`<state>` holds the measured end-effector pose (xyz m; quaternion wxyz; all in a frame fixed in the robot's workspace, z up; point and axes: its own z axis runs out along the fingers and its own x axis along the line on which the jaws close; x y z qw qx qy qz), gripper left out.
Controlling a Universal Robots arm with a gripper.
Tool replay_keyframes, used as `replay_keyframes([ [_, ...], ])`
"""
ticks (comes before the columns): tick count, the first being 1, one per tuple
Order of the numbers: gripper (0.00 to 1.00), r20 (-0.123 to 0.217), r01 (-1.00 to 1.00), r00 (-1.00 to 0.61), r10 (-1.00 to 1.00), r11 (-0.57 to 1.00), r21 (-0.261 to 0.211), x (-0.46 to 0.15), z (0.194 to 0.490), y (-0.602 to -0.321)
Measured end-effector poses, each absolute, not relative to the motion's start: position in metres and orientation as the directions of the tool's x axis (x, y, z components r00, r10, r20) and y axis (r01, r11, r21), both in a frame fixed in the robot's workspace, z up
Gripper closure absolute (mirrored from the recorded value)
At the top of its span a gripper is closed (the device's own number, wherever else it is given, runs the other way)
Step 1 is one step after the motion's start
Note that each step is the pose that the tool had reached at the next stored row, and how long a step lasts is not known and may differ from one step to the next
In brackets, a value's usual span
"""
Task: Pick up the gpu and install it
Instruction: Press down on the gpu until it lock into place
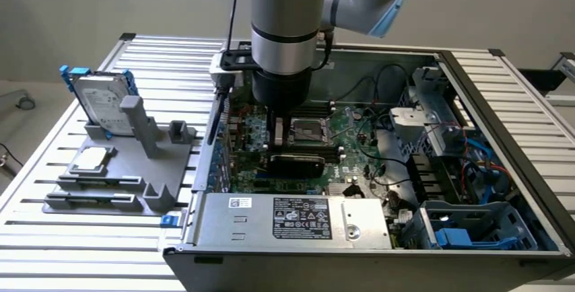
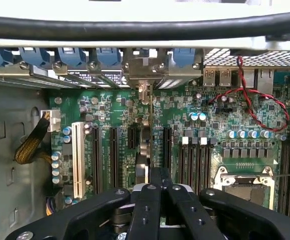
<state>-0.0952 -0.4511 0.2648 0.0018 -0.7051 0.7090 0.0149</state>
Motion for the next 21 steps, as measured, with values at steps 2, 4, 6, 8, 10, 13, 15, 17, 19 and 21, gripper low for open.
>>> replay_keyframes([
  [2,0.89,-0.025,-1.000,-0.006,-1.000,0.005,0.021,-0.095,0.265,-0.451],
  [4,0.89,-0.026,-1.000,-0.006,-1.000,0.006,0.024,-0.095,0.269,-0.451],
  [6,0.89,-0.024,-1.000,-0.006,-1.000,0.005,0.028,-0.095,0.275,-0.451],
  [8,0.89,-0.024,-0.999,-0.006,-1.000,0.005,0.037,-0.095,0.276,-0.451],
  [10,0.89,-0.024,-0.998,-0.007,-1.000,0.006,0.055,-0.095,0.277,-0.451],
  [13,0.89,-0.024,-0.995,-0.008,-1.000,0.006,0.097,-0.096,0.277,-0.451],
  [15,0.89,-0.023,-0.991,-0.009,-1.000,0.006,0.134,-0.096,0.277,-0.451],
  [17,0.89,-0.021,-0.987,-0.010,-1.000,0.006,0.160,-0.096,0.277,-0.451],
  [19,0.89,-0.016,-0.985,-0.010,-1.000,0.007,0.173,-0.096,0.277,-0.451],
  [21,0.89,-0.005,-0.984,-0.010,-1.000,0.009,0.180,-0.096,0.277,-0.451],
])
